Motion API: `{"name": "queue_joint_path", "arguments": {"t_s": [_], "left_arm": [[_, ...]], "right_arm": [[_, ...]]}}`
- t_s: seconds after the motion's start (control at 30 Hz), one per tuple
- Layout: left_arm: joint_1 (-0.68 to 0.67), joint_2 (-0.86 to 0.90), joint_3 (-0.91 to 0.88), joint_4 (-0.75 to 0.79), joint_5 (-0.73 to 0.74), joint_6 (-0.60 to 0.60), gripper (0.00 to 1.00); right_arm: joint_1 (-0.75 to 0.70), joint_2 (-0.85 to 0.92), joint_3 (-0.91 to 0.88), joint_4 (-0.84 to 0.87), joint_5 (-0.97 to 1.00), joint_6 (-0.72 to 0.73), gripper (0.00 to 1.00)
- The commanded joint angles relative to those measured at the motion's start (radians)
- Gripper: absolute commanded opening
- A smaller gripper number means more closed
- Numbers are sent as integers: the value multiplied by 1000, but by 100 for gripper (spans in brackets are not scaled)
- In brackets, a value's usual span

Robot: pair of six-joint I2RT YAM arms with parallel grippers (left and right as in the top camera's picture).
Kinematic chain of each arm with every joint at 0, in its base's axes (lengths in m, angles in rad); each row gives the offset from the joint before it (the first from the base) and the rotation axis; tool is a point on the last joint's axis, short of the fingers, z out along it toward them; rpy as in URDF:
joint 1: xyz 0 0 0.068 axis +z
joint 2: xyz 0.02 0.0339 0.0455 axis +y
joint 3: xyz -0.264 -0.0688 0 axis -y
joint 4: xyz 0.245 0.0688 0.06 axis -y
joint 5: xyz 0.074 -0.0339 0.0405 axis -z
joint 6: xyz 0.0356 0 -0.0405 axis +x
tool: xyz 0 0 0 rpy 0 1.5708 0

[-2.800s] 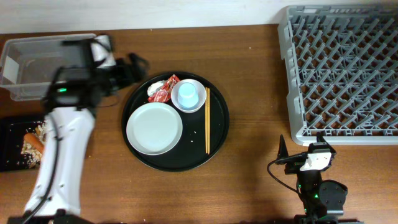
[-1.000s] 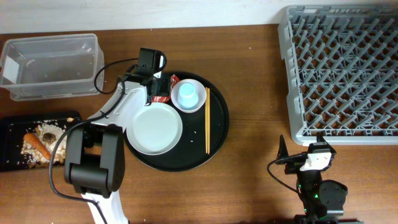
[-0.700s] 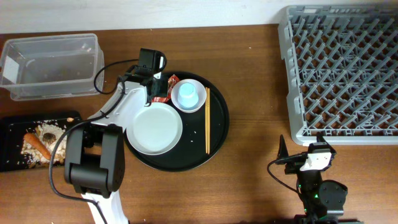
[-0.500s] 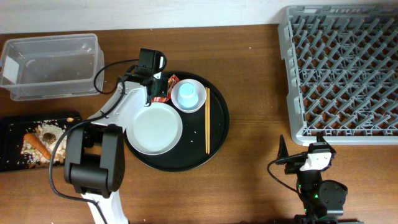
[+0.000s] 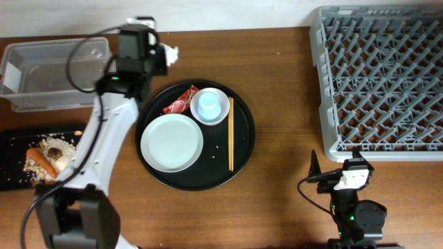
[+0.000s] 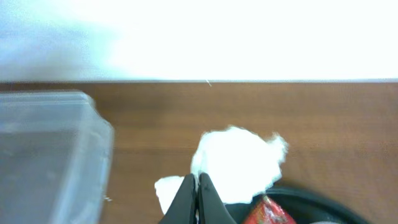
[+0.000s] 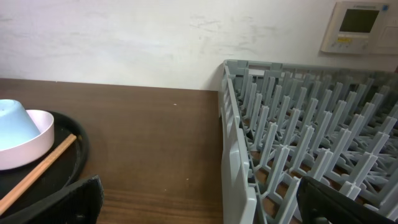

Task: Sort waste into correct bins and load items into the dishwasher rack
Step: 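Grasp the white tissue with the left gripper and carry it to the clear bin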

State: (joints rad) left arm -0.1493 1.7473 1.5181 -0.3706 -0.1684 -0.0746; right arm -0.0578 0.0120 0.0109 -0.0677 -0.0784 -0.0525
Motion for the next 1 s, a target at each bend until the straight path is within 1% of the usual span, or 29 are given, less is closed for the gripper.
{"name": "queue_joint_path", "arguments": {"t_s": [0.0, 0.03, 0.1, 0.17, 0.37, 0.43, 0.5, 0.53, 0.57, 0.6, 0.63, 0.67, 0.8, 0.9, 0.93, 0.97], "left_arm": [[81, -26, 11, 53, -23, -25, 1], [113, -26, 11, 89, -55, -63, 1], [157, -26, 11, 129, -84, -93, 1], [207, -26, 11, 148, -84, -92, 1], [341, 23, 11, 137, -83, -92, 1], [369, 55, 11, 130, -83, -92, 9], [397, 93, 11, 123, -83, -92, 14], [410, 108, 11, 119, -83, -92, 21], [418, 115, 11, 116, -83, -92, 46], [425, 117, 11, 114, -83, -92, 64], [429, 117, 11, 113, -83, -92, 87], [430, 116, 11, 115, -83, -91, 99], [420, 88, 12, 113, -50, -92, 99], [399, 45, 12, 90, 85, -92, 99], [393, 30, 12, 78, 150, -92, 99], [384, 11, 12, 59, 248, -92, 99]], "right_arm": [[6, -8, -5, -5, 5, 5, 98], [6, -8, -5, -5, 5, 5, 98], [6, -8, -5, -5, 5, 5, 98], [6, -8, -5, -5, 5, 5, 98], [6, -8, -5, -5, 5, 5, 98], [6, -8, -5, -5, 4, 5, 98], [6, -8, -5, -5, 5, 5, 99], [6, -8, -5, -5, 5, 5, 98], [6, -8, -5, -5, 5, 5, 98], [6, -8, -5, -5, 5, 5, 98], [6, -8, -5, -5, 5, 5, 98], [6, -8, -5, -5, 5, 5, 98], [6, -8, -5, -5, 5, 5, 98], [6, -8, -5, -5, 5, 5, 98], [6, -8, -5, -5, 4, 5, 98], [6, -8, -5, -5, 5, 5, 98]]}}
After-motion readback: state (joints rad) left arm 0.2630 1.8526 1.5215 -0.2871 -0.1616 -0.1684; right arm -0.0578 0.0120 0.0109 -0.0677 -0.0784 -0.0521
